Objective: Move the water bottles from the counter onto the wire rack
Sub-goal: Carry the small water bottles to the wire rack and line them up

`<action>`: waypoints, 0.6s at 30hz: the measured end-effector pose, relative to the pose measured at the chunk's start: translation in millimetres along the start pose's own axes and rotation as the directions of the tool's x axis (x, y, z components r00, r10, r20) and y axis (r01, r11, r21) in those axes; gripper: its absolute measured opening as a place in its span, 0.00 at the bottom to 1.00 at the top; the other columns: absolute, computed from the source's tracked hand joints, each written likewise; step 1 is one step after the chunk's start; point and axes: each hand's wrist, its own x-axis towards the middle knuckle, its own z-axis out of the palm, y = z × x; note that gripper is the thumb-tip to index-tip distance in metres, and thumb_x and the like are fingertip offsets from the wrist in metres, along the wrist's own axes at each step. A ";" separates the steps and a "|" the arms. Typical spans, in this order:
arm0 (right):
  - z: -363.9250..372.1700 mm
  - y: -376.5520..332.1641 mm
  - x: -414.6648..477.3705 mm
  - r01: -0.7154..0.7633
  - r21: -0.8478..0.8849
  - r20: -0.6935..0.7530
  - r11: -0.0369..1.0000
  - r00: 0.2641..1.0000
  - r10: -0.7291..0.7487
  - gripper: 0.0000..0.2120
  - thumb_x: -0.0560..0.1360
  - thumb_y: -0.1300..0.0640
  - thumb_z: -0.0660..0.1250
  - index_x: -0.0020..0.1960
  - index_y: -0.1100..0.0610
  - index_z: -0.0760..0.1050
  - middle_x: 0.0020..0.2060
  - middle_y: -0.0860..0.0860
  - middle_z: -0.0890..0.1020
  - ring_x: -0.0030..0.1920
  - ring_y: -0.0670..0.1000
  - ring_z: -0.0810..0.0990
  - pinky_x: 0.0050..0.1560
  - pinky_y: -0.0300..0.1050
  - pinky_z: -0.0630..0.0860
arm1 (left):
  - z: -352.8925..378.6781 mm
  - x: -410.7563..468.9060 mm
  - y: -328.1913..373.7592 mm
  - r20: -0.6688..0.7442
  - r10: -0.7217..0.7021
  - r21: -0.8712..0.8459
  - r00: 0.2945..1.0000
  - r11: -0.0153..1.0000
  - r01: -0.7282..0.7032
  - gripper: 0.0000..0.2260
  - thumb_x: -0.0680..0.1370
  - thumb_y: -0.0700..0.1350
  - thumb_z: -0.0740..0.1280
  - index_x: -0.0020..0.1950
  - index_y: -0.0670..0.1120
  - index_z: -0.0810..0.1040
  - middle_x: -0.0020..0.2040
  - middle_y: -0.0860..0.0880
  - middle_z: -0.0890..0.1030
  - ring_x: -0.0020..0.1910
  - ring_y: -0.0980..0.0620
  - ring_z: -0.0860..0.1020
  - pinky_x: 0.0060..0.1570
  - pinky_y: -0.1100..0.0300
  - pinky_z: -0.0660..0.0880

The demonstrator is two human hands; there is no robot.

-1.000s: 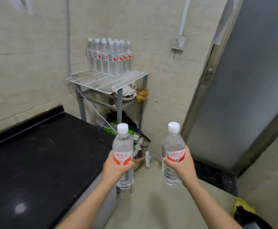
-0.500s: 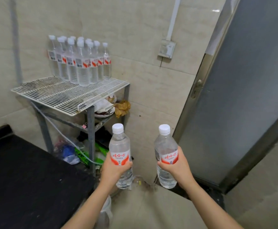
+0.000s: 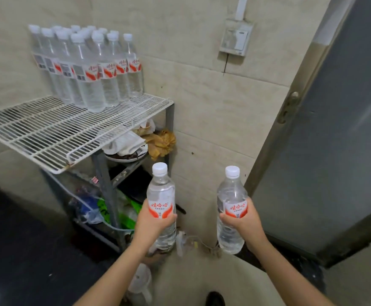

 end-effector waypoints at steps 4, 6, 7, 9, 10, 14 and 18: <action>-2.2 -13.6 69.7 0.086 0.024 0.086 0.996 0.992 -0.087 0.28 0.65 0.67 0.75 0.57 0.53 0.66 0.45 0.45 0.75 0.45 0.42 0.75 0.46 0.37 0.71 | 11.8 39.8 13.2 -0.075 0.023 0.034 0.997 0.999 -0.020 0.28 0.59 0.46 0.77 0.56 0.45 0.74 0.49 0.47 0.80 0.48 0.49 0.78 0.49 0.58 0.72; -2.6 -22.0 109.8 0.133 0.048 0.139 0.990 0.981 -0.139 0.28 0.65 0.66 0.75 0.59 0.53 0.66 0.47 0.47 0.76 0.47 0.44 0.76 0.47 0.37 0.73 | 21.1 60.4 24.1 -0.141 0.026 0.016 0.990 1.000 -0.024 0.28 0.60 0.46 0.79 0.56 0.47 0.74 0.49 0.48 0.80 0.48 0.51 0.78 0.52 0.56 0.74; -2.8 -27.6 131.1 0.157 0.058 0.175 0.986 0.971 -0.164 0.29 0.64 0.66 0.75 0.60 0.53 0.66 0.48 0.48 0.77 0.47 0.45 0.77 0.46 0.36 0.73 | 27.4 69.8 31.6 -0.181 0.040 0.003 0.983 0.999 -0.040 0.27 0.59 0.47 0.79 0.55 0.49 0.74 0.48 0.50 0.81 0.47 0.53 0.79 0.51 0.56 0.74; -0.1 -37.2 169.2 0.191 0.074 0.249 0.979 0.947 -0.204 0.30 0.64 0.66 0.76 0.60 0.55 0.67 0.49 0.49 0.77 0.47 0.44 0.77 0.42 0.32 0.73 | 37.7 84.9 46.8 -0.255 0.058 -0.032 0.965 0.997 -0.069 0.27 0.54 0.54 0.76 0.50 0.54 0.74 0.47 0.54 0.81 0.46 0.57 0.79 0.50 0.58 0.74; 2.2 -43.6 182.8 0.202 0.088 0.277 0.975 0.936 -0.219 0.30 0.63 0.67 0.76 0.60 0.55 0.67 0.49 0.50 0.77 0.47 0.44 0.77 0.40 0.31 0.74 | 41.1 90.4 54.0 -0.285 0.064 -0.046 0.956 0.996 -0.080 0.26 0.54 0.53 0.76 0.49 0.55 0.74 0.47 0.54 0.81 0.47 0.57 0.79 0.50 0.57 0.75; 10.6 -72.4 227.9 0.265 0.161 0.378 0.951 0.873 -0.308 0.29 0.63 0.71 0.75 0.55 0.52 0.66 0.45 0.46 0.77 0.44 0.42 0.76 0.39 0.28 0.74 | 49.3 104.7 87.3 -0.389 0.119 -0.033 0.914 0.989 -0.143 0.27 0.54 0.50 0.76 0.51 0.53 0.75 0.47 0.54 0.81 0.47 0.59 0.79 0.49 0.58 0.75; 28.0 -98.5 260.6 0.322 0.216 0.392 0.922 0.836 -0.384 0.32 0.60 0.68 0.78 0.57 0.53 0.66 0.50 0.51 0.77 0.51 0.52 0.77 0.50 0.43 0.73 | 45.2 113.3 115.7 -0.444 0.203 0.004 0.873 0.974 -0.225 0.35 0.52 0.56 0.74 0.57 0.45 0.76 0.50 0.48 0.83 0.50 0.51 0.81 0.52 0.55 0.76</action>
